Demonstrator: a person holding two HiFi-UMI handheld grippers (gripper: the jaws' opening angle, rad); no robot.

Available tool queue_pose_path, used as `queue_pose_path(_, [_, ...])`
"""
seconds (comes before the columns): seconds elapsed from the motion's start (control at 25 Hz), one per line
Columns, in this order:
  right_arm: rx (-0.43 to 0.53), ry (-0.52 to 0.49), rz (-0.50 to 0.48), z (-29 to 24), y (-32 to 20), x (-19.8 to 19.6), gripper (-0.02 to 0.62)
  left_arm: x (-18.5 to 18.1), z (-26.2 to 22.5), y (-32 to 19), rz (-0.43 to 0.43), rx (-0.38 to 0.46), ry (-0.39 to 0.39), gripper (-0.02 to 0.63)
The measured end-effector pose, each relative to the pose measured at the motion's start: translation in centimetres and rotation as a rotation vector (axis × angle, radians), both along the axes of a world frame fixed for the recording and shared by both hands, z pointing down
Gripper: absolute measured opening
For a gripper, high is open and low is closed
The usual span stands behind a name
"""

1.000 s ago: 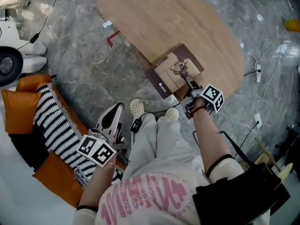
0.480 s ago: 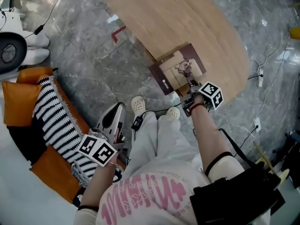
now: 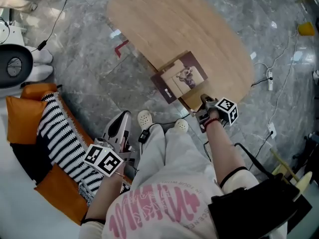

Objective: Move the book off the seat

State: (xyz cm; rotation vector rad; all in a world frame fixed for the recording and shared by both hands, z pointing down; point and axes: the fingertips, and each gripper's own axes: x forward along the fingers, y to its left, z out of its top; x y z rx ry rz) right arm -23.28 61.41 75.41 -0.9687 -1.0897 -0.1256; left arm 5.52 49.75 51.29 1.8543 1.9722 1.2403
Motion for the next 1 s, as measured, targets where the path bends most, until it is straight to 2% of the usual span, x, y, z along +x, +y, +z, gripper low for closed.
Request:
queue_pose_path(0.16, [-0.115, 0.121, 0.034, -4.4, 1.4, -2.0, 0.009, -2.0, -1.8, 1.7, 0.058, -0.056, -0.009, 0.008])
queue_pose_path(0.24, [-0.197, 0.229, 0.065, -8.0, 2.5, -2.5, 0.009, -3.2, -2.7, 2.6, 0.086, -0.078, -0.012, 0.008])
queue_pose_path(0.36, [-0.364, 0.431, 0.130, -14.6, 3.8, -3.5, 0.009, -5.0, -3.7, 3.6, 0.110, -0.099, -0.033, 0.008])
queue_pose_path(0.48, [-0.537, 0.517, 0.158, -20.7, 4.1, -5.6, 0.009, -6.4, -5.4, 4.0, 0.121, -0.126, -0.050, 0.008])
queue_pose_path(0.64, [-0.811, 0.611, 0.065, -30.0, 4.7, -6.8, 0.011, -7.8, -7.9, 5.3, 0.145, -0.184, -0.046, 0.008])
queue_pose_path(0.76, [-0.995, 0.669, -0.029, -36.8, 4.6, -7.1, 0.010, -8.3, -9.9, 6.7, 0.150, -0.234, -0.077, 0.008])
queue_pose_path(0.88, [-1.088, 0.620, -0.150, -40.7, 3.2, -7.5, 0.009, -9.5, -11.4, 6.7, 0.148, -0.268, -0.127, 0.008])
queue_pose_path(1.0, [-1.147, 0.518, -0.282, -42.7, 1.3, -7.4, 0.009, -11.6, -13.1, 6.2, 0.211, -0.277, -0.129, 0.008])
